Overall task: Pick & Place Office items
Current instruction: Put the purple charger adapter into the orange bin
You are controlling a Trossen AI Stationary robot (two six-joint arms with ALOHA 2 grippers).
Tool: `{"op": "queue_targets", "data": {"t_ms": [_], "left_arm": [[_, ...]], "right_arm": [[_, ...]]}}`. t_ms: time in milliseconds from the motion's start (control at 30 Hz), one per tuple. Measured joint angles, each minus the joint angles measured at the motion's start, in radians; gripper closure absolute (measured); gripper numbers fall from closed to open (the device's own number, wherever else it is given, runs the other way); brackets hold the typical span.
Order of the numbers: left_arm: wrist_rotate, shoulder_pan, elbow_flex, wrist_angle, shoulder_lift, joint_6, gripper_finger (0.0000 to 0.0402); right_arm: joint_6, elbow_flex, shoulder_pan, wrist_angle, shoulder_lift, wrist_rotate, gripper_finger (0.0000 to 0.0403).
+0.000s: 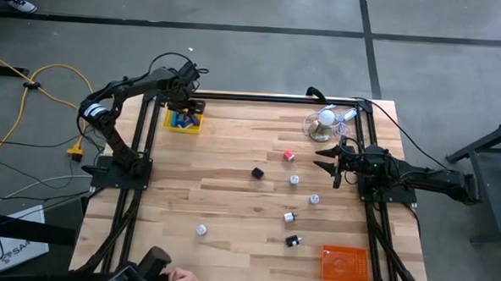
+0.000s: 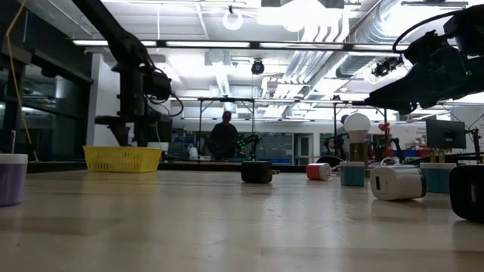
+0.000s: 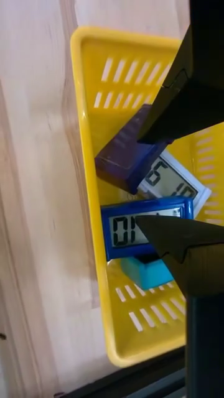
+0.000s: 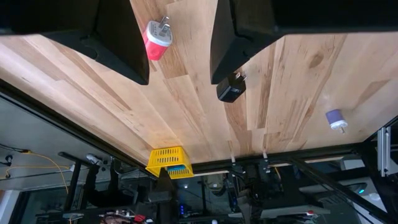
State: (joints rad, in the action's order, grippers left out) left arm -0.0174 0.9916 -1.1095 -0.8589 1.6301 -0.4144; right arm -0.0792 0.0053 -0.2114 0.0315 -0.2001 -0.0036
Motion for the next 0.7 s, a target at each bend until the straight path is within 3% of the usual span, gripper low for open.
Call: {"op": "queue_targets", "data": {"t_ms": [367,700], "left_arm": [[0.014,-0.003,0.0,-0.03,-0.1,0.003,0.021],[0.015,-0.07,0.0,-0.063,-0.192,0.019,0.021]], "right_arm": [[0.0,0.0,0.0,0.0,0.0,0.0,0.0245],[0.0,0.0,0.0,0.0,0.0,0.0,0.0245]]}}
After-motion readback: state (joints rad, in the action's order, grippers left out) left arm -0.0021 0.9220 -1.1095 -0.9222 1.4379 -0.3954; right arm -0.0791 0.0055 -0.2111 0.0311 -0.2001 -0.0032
